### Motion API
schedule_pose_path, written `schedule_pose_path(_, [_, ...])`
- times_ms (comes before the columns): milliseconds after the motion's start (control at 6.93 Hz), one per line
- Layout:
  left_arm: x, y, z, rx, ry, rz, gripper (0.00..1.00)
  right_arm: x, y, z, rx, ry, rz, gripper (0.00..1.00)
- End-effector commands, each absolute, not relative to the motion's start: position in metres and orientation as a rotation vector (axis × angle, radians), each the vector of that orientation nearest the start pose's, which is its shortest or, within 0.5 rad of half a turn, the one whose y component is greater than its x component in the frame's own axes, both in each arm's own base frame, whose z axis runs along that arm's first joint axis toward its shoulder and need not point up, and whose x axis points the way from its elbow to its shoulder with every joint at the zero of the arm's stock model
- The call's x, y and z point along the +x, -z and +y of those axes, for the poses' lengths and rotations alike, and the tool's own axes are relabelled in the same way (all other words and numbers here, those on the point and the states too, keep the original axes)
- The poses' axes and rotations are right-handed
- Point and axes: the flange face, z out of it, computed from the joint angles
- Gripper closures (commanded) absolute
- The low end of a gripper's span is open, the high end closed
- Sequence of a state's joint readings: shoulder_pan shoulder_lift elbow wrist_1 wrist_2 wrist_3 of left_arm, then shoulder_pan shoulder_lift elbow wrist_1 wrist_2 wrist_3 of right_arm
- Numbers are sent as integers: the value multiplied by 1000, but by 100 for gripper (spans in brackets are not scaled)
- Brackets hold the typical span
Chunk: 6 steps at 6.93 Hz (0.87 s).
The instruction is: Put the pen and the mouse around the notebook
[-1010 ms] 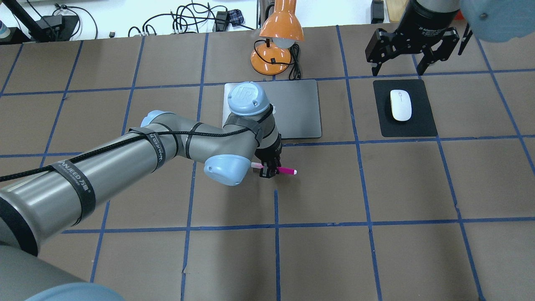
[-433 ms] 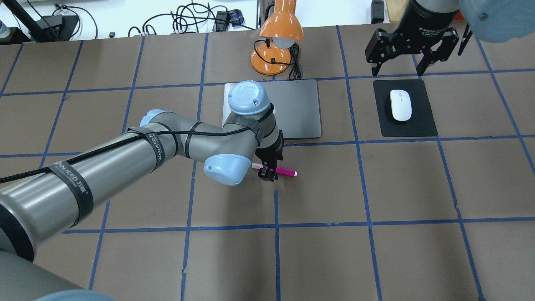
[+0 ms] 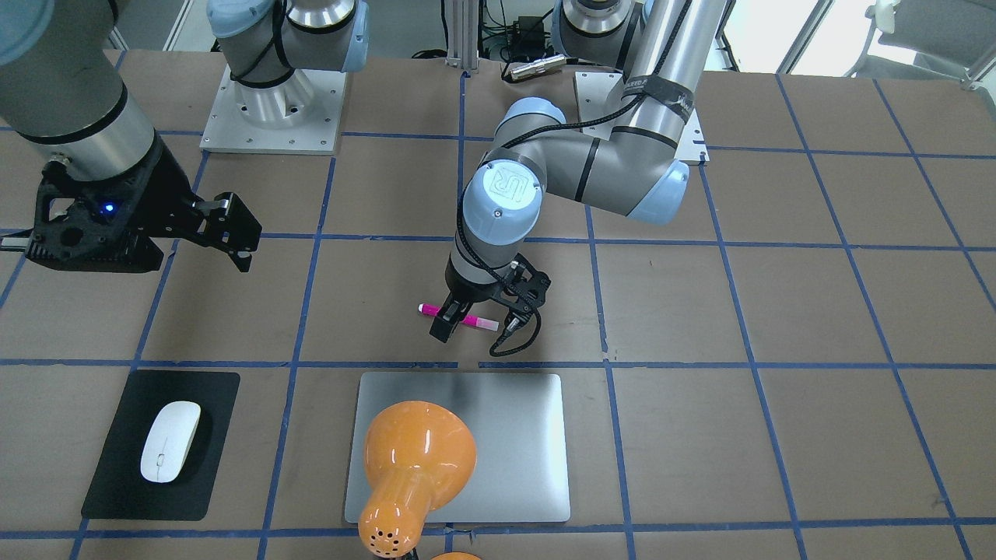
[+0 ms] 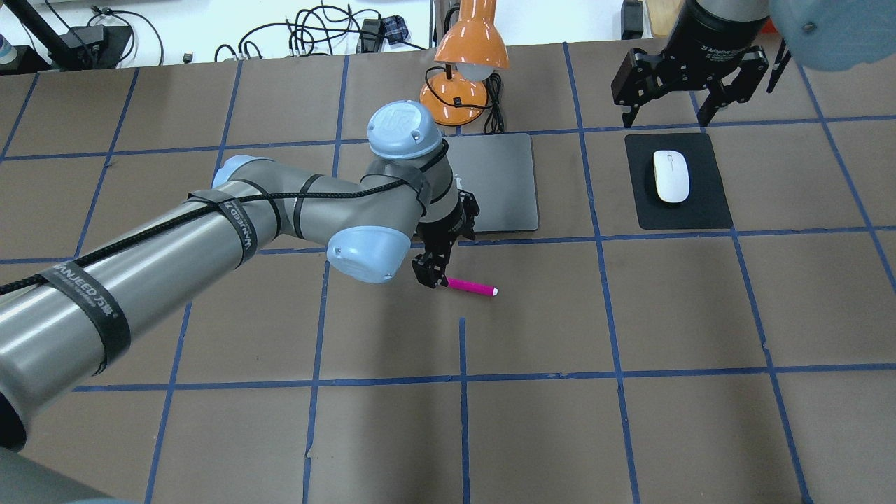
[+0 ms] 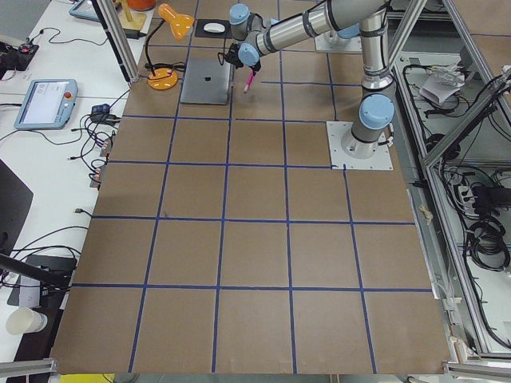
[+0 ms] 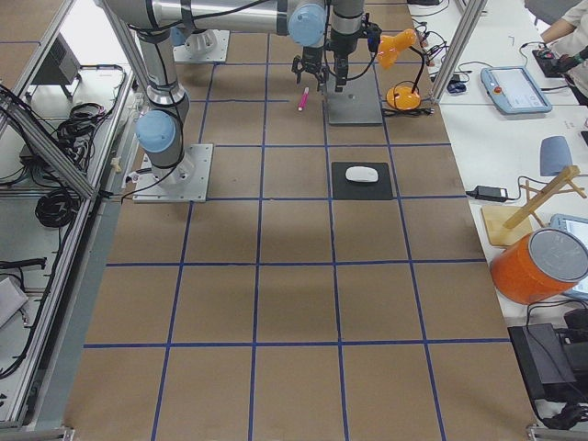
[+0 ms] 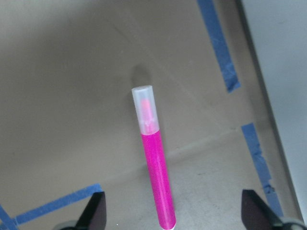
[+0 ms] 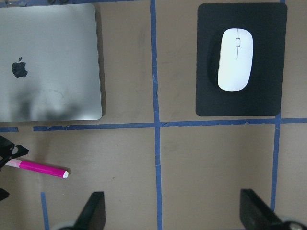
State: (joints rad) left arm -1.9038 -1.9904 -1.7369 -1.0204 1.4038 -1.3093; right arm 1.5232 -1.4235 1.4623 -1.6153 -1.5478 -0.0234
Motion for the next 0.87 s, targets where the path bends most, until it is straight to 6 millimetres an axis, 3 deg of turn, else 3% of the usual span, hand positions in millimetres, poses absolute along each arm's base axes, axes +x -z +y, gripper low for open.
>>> schedule_pose_path(0, [-296,-271,-545,-1176,-257,2994,0,109,-470,-561,36,13,3119,0])
schedule_pose_path(289, [-252,-297,-557,-768,-126,3047,0,109,-471,-560,36,18,3119,0])
schedule_pose_path(433, [-225,-317,-559,-747,-140,3051,0,109,-473,-560,43,23,3119,0])
schedule_pose_path(722, [-186,-342,-564,-520,-130,3114,0,113,-474,-559,36,27,3119,0])
